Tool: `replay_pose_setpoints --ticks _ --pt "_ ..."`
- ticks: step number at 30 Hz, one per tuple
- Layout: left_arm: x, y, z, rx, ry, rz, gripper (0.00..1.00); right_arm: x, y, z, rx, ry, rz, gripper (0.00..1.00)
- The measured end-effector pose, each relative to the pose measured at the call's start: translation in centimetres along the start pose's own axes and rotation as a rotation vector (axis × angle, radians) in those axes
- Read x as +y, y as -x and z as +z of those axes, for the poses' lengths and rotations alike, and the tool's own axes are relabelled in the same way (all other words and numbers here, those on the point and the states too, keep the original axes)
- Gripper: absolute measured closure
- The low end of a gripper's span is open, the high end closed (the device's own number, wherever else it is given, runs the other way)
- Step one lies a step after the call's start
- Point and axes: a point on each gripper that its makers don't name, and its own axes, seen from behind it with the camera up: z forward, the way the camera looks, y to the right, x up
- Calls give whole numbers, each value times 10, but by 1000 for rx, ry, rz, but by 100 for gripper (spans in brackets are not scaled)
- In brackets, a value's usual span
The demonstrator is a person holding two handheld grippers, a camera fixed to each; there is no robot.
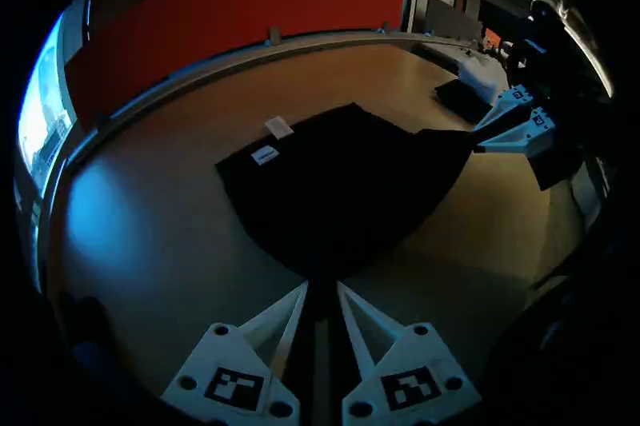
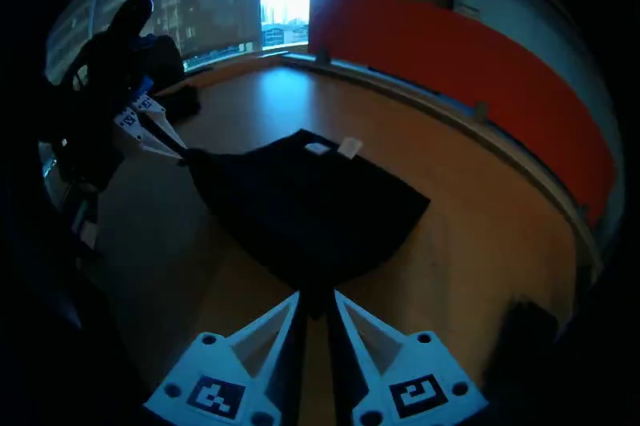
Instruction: Fold towel
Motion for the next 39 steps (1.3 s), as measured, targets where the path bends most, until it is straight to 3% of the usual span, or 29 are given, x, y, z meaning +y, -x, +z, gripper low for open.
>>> replay_pose_setpoints --ticks 24,39 --pt "11 -20 -51 37 13 -18 91 -15 -41 -52 67 7 -38 84" --pt "18 -24 -68 47 21 -36 91 -24 -47 -72 75 -1 -27 84"
